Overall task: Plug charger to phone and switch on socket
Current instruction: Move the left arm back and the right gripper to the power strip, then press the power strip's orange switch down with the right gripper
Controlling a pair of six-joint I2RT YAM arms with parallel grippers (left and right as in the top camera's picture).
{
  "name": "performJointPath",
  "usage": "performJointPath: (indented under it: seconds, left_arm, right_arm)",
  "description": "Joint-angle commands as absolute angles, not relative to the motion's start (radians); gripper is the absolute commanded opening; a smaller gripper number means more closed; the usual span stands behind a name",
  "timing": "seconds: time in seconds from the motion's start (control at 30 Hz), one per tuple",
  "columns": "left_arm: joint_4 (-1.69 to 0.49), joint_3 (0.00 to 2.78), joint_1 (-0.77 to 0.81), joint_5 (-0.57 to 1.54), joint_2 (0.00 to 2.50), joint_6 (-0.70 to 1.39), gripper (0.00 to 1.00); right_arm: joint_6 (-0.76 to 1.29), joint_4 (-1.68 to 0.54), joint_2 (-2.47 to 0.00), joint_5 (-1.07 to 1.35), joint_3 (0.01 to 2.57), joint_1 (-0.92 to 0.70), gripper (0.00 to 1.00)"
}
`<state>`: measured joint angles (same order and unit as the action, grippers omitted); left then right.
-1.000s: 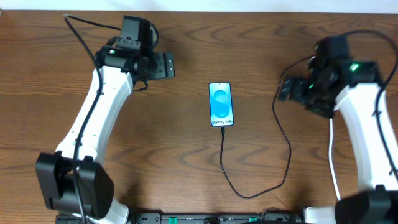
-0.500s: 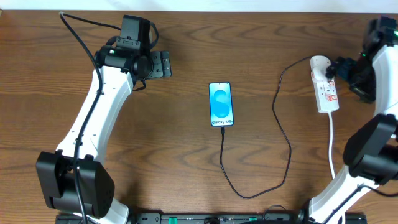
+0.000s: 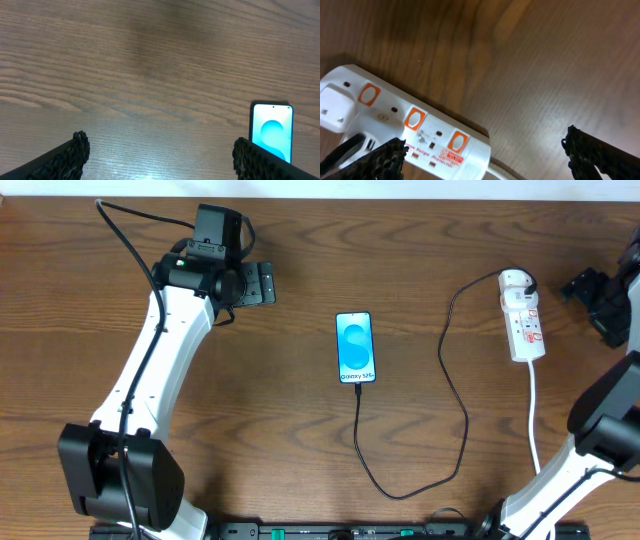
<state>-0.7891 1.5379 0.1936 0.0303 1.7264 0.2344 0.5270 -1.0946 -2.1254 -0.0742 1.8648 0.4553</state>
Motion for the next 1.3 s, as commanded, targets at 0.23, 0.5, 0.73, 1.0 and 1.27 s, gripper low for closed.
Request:
performJointPath:
  seconds: [0.23, 0.5, 0.73, 1.0, 1.27]
  left_arm:
    - [-0.793, 1.540, 0.197, 0.014, 1.734, 0.222, 0.93]
    - [-0.793, 1.540, 0.197, 0.014, 1.734, 0.222, 0.93]
    - [-0.793, 1.540, 0.197, 0.014, 1.734, 0.222, 0.93]
    - [-0.793, 1.540, 0.197, 0.014, 1.734, 0.222, 0.93]
    - [-0.793, 1.540, 0.197, 0.014, 1.734, 0.222, 0.93]
  right_arm:
    - [0.558, -1.023, -2.237, 0.041, 1.880, 0.463, 0.99]
    - [0.575, -1.006, -2.280, 0.060, 1.880, 0.461, 0.99]
    - [0.568, -1.020, -2.342, 0.089, 1.879, 0.466, 0.99]
    - [0.560, -1.023, -2.352, 0.144, 1.876, 0.466, 0.99]
    - [0.548, -1.055, -2.352, 0.164, 1.876, 0.466, 0.99]
